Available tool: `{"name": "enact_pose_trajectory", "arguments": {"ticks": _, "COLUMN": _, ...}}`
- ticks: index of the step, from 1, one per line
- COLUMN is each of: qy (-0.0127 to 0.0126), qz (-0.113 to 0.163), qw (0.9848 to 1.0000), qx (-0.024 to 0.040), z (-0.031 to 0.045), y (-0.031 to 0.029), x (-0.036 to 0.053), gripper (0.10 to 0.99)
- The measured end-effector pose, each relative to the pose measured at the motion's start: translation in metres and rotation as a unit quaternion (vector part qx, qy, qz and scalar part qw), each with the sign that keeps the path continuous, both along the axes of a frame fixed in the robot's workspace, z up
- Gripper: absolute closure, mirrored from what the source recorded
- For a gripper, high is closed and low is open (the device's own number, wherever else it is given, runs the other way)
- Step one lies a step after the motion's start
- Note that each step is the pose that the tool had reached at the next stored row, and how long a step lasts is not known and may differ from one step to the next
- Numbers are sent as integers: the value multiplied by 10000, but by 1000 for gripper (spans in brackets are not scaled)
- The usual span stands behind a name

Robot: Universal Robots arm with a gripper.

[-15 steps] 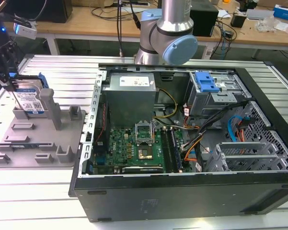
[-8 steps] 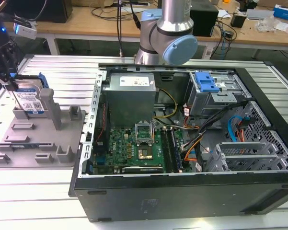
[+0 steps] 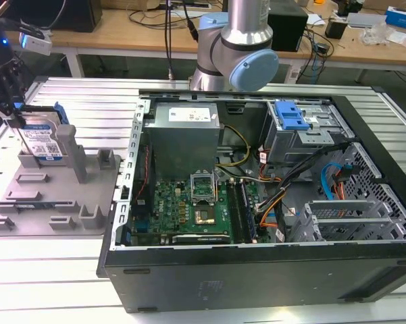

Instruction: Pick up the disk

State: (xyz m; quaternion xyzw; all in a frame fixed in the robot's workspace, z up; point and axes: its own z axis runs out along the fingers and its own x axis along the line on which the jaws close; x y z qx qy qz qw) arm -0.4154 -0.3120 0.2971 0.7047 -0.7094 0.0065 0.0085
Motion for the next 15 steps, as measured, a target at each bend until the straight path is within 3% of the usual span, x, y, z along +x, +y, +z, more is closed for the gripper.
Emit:
{"name": "enact_pose_trajectory", "arguments": {"ticks": 4, "qy": -2, "qz": 0, "qw": 10000, "qx": 1, "z": 6, "y": 0, "x": 0, "gripper": 722}}
{"name": "enact_pose_trajectory", "arguments": {"ticks": 7, "qy": -1, "qz": 0, "qw": 10000, "qx": 1, "z": 71, "y": 0, "x": 0, "gripper": 722}}
{"name": "enact_pose_trajectory", "arguments": {"ticks": 15, "qy": -5, "qz": 10, "qw": 10000, "qx": 16, "z": 407, "y": 0, "x": -2, "gripper": 722}}
